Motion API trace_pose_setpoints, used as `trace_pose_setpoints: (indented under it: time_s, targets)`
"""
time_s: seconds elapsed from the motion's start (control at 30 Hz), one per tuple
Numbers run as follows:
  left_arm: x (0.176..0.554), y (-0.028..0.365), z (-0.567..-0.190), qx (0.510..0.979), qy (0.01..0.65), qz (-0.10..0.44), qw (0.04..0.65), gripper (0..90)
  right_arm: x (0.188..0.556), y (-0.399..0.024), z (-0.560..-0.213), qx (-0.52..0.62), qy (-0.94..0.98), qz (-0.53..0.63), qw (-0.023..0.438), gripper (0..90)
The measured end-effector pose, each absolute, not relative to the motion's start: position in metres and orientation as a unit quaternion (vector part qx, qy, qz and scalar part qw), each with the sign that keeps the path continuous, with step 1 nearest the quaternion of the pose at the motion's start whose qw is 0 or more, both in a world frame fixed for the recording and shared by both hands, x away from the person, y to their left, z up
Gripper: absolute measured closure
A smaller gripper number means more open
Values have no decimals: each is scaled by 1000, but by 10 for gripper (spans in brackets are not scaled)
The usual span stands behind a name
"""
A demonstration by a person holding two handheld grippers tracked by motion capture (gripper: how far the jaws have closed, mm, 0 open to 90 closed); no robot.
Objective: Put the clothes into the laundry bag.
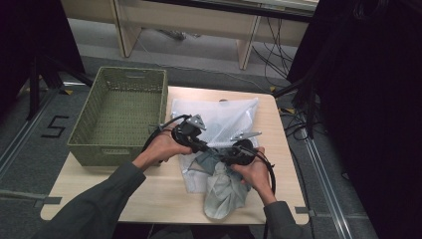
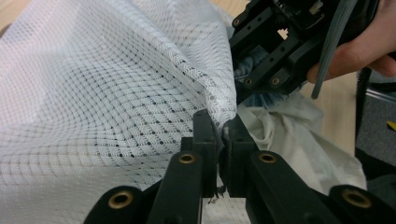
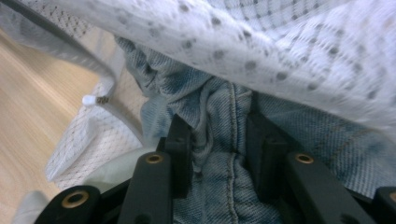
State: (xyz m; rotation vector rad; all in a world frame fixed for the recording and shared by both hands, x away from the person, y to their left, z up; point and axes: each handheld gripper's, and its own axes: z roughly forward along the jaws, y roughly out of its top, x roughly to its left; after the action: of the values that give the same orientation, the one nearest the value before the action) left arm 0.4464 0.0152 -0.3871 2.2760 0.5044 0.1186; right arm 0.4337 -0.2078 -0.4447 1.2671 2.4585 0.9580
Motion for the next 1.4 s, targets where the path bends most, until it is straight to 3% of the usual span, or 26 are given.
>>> trace_pose_setpoints:
  time_s: [0.13, 0.23, 0.33, 0.43, 0.47, 0.5, 0.7, 0.83, 0.97, 1.07, 1.2, 1.4]
  targets:
    - [443, 17, -406, 894, 206, 42, 395, 799, 433, -207, -445, 438, 829, 331, 102, 652]
    - [437, 23, -414, 888, 207, 55, 407, 687, 433, -208, -448, 425, 834, 333, 117, 649]
    - [422, 34, -424, 876, 226, 61, 422, 604, 431, -208, -444, 429, 835, 328, 101, 648]
    - [407, 41, -439, 902, 198, 71, 377, 553, 431, -208, -444, 429, 835, 329, 102, 646]
    - [402, 39, -446, 894, 217, 63, 387, 538, 430, -208, -443, 428, 837, 325, 101, 645]
    - [401, 43, -450, 912, 198, 59, 355, 527, 430, -208, -443, 428, 837, 326, 102, 644]
    - [393, 38, -483, 915, 222, 51, 334, 415, 429, -207, -442, 425, 838, 326, 104, 637]
    - [395, 31, -496, 918, 220, 40, 327, 388, 432, -209, -444, 401, 841, 341, 121, 634]
    - [395, 25, -502, 918, 227, 60, 321, 421, 431, -208, -443, 404, 841, 341, 116, 631]
    - [393, 25, -502, 924, 192, 77, 322, 571, 431, -207, -446, 398, 839, 347, 132, 629]
    - [393, 28, -501, 925, 186, 71, 324, 789, 428, -207, -441, 398, 846, 336, 113, 630]
    - [385, 37, -501, 927, 175, 68, 325, 845, 421, -205, -431, 381, 863, 307, 125, 654]
